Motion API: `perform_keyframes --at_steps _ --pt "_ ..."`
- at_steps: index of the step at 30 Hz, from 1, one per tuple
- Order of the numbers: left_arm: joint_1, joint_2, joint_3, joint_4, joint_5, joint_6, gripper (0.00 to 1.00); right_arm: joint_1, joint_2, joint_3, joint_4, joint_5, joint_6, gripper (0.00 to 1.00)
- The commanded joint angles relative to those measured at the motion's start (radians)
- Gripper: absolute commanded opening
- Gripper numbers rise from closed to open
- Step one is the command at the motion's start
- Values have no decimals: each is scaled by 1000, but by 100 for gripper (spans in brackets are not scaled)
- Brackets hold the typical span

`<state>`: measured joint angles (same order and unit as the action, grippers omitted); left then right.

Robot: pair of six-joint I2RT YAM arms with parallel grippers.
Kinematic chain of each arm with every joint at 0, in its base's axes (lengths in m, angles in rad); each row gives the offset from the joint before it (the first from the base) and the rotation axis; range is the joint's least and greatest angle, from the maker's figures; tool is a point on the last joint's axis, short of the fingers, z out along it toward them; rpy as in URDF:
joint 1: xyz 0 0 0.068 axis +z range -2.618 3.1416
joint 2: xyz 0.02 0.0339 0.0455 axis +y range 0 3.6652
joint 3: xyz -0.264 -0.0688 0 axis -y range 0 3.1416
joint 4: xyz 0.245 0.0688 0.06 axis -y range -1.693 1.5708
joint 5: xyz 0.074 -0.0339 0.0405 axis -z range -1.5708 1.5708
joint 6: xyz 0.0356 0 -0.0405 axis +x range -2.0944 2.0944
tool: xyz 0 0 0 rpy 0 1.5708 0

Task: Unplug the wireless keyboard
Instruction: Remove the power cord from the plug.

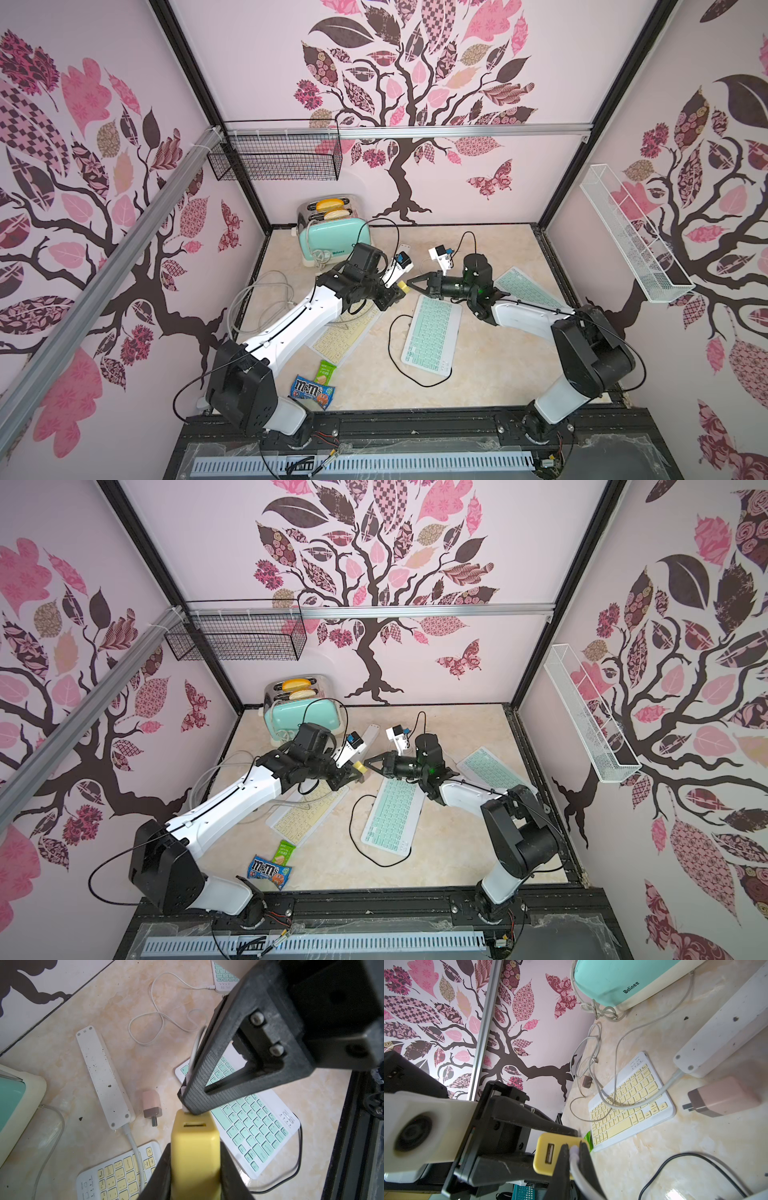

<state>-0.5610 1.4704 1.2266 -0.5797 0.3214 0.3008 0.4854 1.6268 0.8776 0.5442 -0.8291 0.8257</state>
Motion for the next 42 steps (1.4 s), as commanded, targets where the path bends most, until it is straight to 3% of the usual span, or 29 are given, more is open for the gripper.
perform_keyframes --at_steps 1,9,19,27,37,42 --pt "0 -1 0 8 14 11 0 11 25 33 -19 -1 -22 0" --pt "-10 7 -27 27 -58 -9 0 13 41 38 -22 90 33 0" --pt "-19 43 -52 -9 -124 -7 0 10 72 64 -28 295 42 0" --pt "-22 86 -15 -86 -89 9 0 -8 87 133 -64 318 1 0" --pt "-25 100 -3 -117 -81 17 0 -152 67 124 -39 312 41 0" --pt "-25 98 -3 -114 -87 21 0 -190 45 131 -73 326 -3 0"
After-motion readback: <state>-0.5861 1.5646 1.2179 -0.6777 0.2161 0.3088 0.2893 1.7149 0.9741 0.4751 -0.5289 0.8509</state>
